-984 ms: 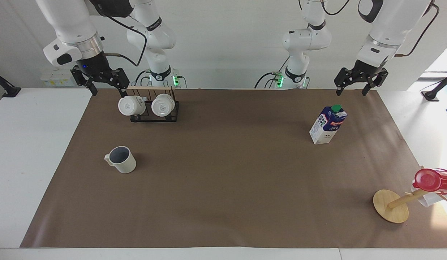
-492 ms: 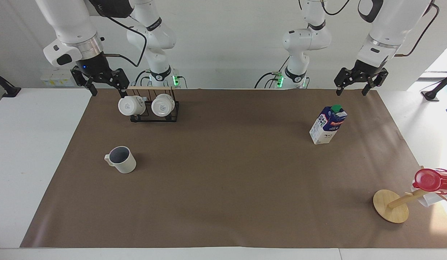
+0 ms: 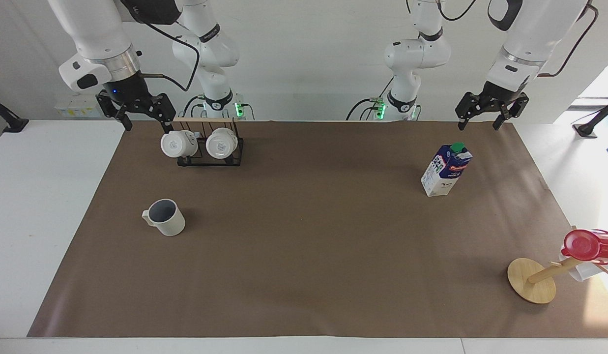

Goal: Place cup and milk on table

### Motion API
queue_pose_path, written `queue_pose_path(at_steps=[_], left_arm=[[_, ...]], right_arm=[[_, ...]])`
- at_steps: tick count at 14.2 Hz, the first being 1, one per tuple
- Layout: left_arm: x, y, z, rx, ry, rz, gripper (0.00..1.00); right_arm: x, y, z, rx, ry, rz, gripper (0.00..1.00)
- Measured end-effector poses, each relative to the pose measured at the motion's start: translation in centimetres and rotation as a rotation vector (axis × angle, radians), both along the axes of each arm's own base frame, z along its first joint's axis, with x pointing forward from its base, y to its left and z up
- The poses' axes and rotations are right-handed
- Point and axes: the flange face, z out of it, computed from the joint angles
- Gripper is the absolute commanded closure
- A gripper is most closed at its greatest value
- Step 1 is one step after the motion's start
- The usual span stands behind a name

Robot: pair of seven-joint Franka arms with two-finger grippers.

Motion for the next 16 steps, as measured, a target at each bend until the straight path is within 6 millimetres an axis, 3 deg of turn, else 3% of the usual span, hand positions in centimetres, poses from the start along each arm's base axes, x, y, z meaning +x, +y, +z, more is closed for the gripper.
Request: queue_pose_path(at_steps=[4,10,16], left_arm=[[-0.2,0.9,-0.5,-0.001,0.023,0.018,0.0],[-0.6,1.1,-4.4,0.002,0.095,0.021,0.0],[-0.9,1.1,-6.4,0.003,0.092,0.022,0.0]], right_arm=[[0.4,0.0,-0.1,0.0,-0.029,0.001,0.0],[0.7,0.0,-0.8,0.0,-0.033,0.002,0.0],[1.8,-0.4,-2.7,0.002,-0.049,0.011,0.0]])
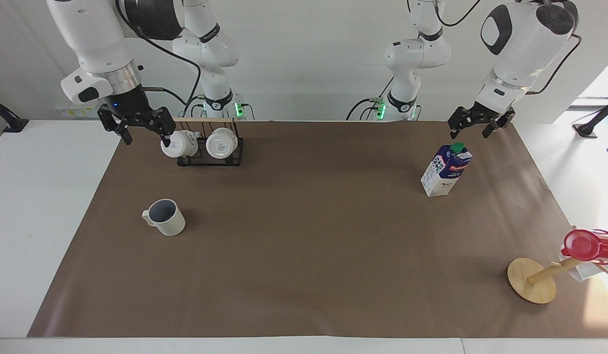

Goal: Place cup and milk on table

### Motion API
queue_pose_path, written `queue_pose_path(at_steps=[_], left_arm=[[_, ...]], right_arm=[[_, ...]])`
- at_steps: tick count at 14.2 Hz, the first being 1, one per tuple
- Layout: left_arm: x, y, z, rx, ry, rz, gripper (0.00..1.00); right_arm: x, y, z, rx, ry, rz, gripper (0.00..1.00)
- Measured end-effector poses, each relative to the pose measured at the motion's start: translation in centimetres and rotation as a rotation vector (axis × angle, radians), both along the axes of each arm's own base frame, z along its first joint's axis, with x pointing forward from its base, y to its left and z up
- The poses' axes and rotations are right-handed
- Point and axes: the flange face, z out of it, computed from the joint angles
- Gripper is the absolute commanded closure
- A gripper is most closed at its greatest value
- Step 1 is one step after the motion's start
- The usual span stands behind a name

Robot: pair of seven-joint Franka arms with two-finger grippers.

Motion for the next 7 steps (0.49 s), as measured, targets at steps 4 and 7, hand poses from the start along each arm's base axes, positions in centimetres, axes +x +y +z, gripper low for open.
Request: queue_pose_path(at_steps=[4,7], left_arm=[[-0.1,0.0,-0.3,0.0,0.003,0.001,0.0],[-0.1,0.0,-0.4,0.0,0.003,0.001,0.0]], right_arm=[[1.4,-0.4,-3.1,0.005,0.005,0.005,0.0],[2.1,-0.8,-6.1,0.009,0.035,0.008,0.0]])
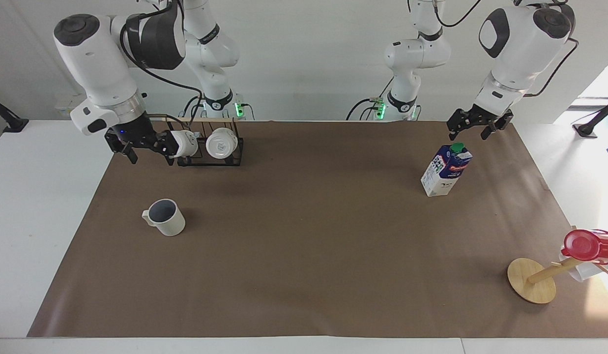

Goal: Place cup and milk on table

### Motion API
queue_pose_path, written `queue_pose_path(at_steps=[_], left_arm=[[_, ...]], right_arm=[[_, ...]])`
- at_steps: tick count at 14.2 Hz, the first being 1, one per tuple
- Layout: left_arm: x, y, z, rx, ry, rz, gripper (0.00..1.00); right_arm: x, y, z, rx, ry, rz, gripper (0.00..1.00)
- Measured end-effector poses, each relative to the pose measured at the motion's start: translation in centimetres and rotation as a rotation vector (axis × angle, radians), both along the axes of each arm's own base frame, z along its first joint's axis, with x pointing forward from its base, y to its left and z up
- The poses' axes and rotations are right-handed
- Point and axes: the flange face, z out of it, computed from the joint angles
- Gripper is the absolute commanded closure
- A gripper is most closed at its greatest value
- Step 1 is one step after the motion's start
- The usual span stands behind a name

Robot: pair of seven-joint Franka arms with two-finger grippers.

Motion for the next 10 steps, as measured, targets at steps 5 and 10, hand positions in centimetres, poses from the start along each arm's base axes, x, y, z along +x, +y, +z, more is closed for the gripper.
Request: queue_pose_path(at_steps=[5,10], left_arm=[[0.0,0.0,-0.5,0.0,0.001,0.001,0.0],[0.0,0.1,-2.1,0.0,-0.009,0.002,0.0]], right_arm=[[1.2,-0.2,-6.3,0.007,-0.005,0.004,0.0],[1.9,-0.3,-11.0,0.015,-0.005,0.006,0.0]])
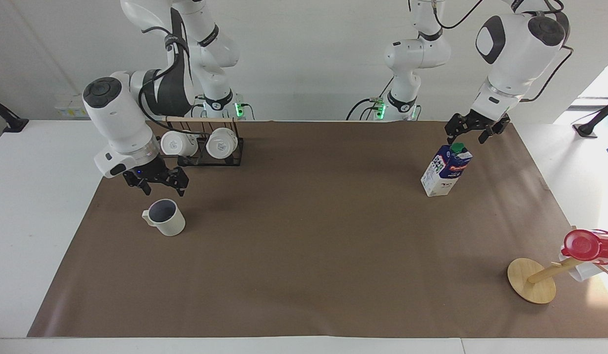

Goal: Place cup and milk on table
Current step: 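Grasp the black mug with the right gripper while the left gripper grasps the carton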

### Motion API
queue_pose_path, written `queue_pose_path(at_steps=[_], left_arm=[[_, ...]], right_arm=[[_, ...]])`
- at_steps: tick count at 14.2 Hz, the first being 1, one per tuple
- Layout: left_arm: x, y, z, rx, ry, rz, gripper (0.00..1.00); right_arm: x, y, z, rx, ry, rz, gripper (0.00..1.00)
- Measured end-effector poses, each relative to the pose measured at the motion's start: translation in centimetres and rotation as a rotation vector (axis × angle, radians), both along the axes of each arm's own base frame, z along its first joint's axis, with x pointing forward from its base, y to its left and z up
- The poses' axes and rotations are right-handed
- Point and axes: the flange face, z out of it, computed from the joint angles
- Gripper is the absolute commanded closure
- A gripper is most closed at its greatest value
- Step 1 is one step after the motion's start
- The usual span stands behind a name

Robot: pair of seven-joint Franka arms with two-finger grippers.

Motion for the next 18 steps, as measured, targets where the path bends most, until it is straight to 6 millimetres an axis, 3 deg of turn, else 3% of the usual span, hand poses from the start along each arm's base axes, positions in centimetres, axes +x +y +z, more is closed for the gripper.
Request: queue_pose_path(at_steps=[5,11,18], left_arm=[[-0.1,0.1,-1.7,0.0,-0.005,0.001,0.0],[-0.3,0.1,-4.6,0.0,-0.021,0.003,0.0],[-0.3,0.7,-5.0,-0.001,-0.031,0.014,0.0]], right_arm=[[0.3,0.0,-4.5,0.005,-0.007,0.007,0.0],[0.0,-0.6,-7.8,0.006,-0.013,0.005,0.0],[-0.6,-0.8,-11.3,0.007,-0.02,0.025,0.0]])
